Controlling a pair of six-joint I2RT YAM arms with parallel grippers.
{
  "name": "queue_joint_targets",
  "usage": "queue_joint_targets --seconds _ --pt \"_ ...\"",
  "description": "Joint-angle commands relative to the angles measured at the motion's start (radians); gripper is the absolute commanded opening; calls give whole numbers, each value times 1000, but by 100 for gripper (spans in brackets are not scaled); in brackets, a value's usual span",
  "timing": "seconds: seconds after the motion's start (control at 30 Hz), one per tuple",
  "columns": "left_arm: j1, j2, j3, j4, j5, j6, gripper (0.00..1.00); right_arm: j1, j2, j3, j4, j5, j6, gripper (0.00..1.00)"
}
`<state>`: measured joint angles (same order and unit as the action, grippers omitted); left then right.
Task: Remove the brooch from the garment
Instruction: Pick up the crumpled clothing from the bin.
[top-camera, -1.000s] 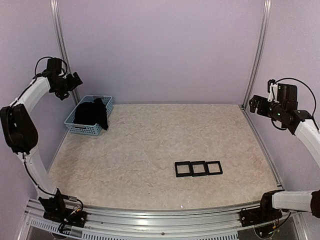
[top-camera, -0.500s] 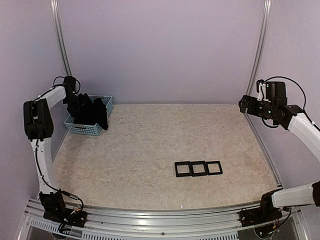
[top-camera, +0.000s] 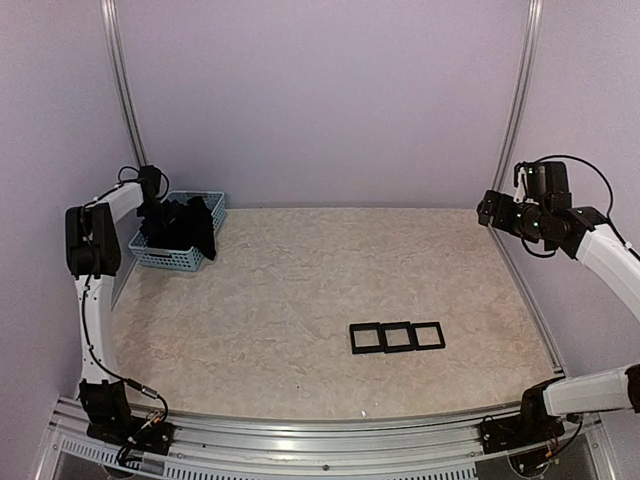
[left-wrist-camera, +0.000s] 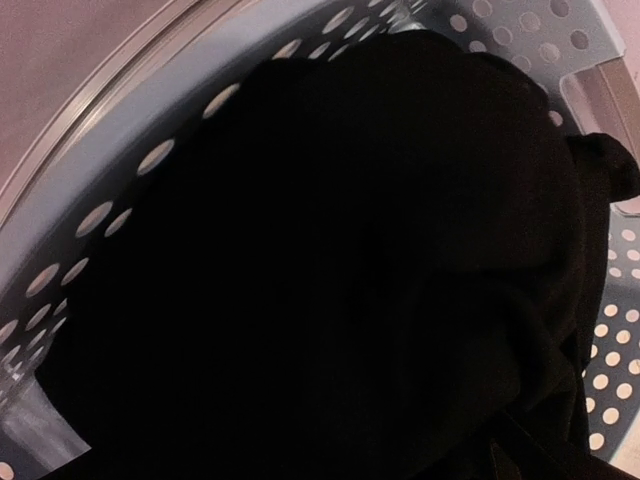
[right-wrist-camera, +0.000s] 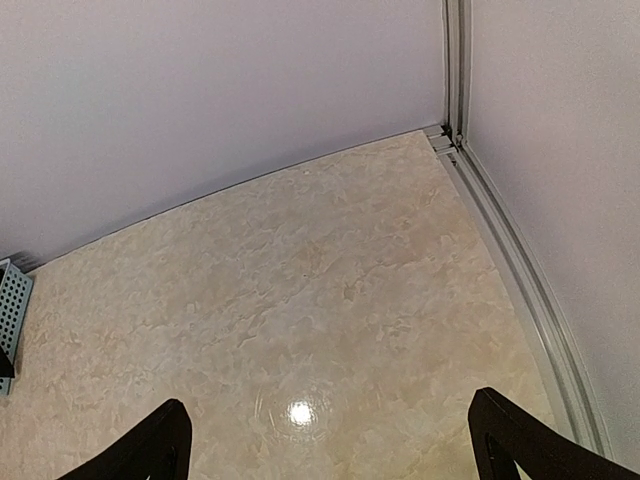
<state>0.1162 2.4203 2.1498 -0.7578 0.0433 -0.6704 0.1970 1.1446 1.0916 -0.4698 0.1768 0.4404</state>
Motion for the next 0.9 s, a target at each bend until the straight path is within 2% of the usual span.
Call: queue_joint_targets --seconds 0.0,0.1,0.17,0.2,0.43,0.53,0.87 --pt "-2 52 30 -5 -16 -45 97 12 -30 14 -59 37 43 98" --pt "-2 80 39 -3 1 -55 90 12 -37 9 -66 42 54 97" --pt "-1 97 50 -3 17 -54 77 12 -44 7 -67 47 65 96" --pt "-2 107 56 -4 23 -54 74 12 -48 5 -67 50 70 96" --pt "-1 83 52 28 33 -32 17 12 -84 -7 -72 63 81 96" --pt "-1 51 51 71 49 -10 0 12 -98 -9 -81 66 75 96" --pt "-5 -162 55 193 77 48 0 13 -170 -38 -90 61 65 96"
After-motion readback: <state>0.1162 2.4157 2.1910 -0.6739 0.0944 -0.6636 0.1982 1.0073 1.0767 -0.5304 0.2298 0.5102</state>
